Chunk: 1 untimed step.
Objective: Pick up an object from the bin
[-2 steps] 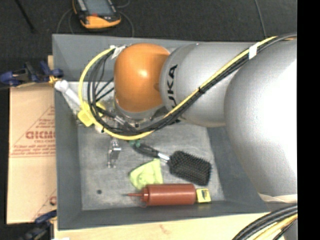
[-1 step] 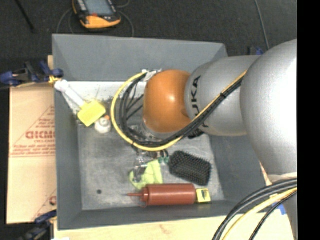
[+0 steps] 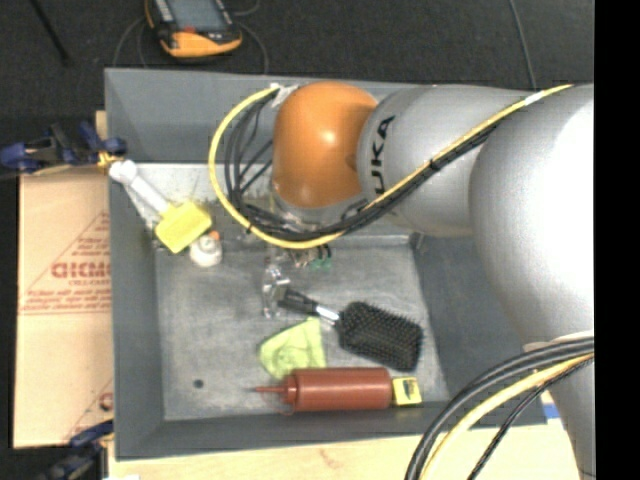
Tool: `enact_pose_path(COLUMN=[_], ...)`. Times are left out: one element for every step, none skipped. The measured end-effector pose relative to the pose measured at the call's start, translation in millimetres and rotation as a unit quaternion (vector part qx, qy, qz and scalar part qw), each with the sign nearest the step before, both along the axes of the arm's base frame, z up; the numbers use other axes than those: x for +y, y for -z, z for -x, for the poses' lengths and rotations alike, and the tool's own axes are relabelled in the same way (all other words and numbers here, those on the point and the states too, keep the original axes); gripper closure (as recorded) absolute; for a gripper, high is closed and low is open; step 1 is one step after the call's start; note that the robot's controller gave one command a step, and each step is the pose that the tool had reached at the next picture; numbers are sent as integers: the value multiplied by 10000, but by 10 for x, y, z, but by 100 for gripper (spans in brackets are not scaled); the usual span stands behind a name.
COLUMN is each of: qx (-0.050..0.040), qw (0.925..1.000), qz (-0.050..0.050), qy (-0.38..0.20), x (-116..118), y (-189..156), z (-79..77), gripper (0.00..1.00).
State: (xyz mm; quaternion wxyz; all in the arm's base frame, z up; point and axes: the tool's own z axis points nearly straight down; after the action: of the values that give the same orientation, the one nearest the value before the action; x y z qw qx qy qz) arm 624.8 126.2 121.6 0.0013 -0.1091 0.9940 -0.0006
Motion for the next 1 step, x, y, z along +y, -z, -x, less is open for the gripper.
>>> enact_pose_path(qx=[-15], qw=[10000], qz=[-21], qy=[-94], x=[-146], y=[-86], z=[163], gripper=[0])
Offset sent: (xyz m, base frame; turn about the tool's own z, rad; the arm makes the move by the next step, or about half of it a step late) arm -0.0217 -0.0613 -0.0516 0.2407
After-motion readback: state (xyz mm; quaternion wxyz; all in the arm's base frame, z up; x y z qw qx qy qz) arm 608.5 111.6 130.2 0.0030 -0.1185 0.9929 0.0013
